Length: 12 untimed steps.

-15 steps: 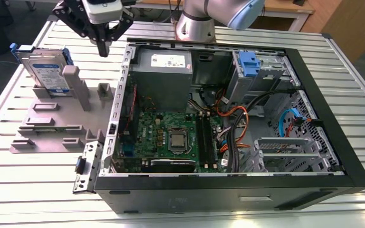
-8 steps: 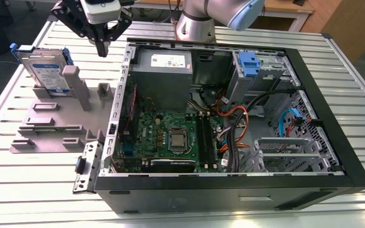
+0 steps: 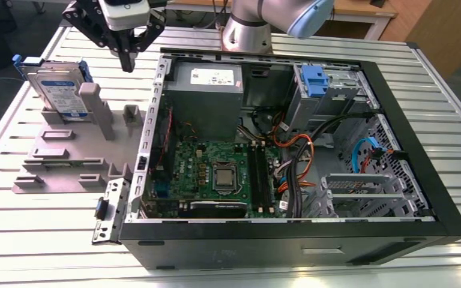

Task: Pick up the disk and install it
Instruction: 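Reach for the disk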

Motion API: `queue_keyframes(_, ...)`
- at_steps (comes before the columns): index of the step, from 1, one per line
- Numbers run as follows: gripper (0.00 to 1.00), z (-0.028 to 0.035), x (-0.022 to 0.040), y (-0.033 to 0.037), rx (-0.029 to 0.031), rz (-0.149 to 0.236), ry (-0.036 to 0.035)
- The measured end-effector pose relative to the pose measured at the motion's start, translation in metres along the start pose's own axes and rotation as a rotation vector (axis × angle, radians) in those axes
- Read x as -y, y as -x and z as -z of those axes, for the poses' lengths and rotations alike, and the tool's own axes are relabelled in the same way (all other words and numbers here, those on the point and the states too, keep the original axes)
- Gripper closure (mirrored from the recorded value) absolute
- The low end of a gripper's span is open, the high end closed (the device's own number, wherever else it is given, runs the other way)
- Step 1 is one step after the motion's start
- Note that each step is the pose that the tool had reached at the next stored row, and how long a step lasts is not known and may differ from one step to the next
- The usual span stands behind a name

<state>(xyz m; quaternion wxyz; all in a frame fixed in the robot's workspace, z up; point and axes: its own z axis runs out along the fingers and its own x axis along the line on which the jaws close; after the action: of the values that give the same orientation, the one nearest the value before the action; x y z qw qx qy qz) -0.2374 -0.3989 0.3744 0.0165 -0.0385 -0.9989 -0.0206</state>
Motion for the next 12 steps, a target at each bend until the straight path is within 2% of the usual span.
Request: queue_keyframes(12,0.89,-0.0006,0.0003,-0.0041,-0.0005,0.0,0.0)
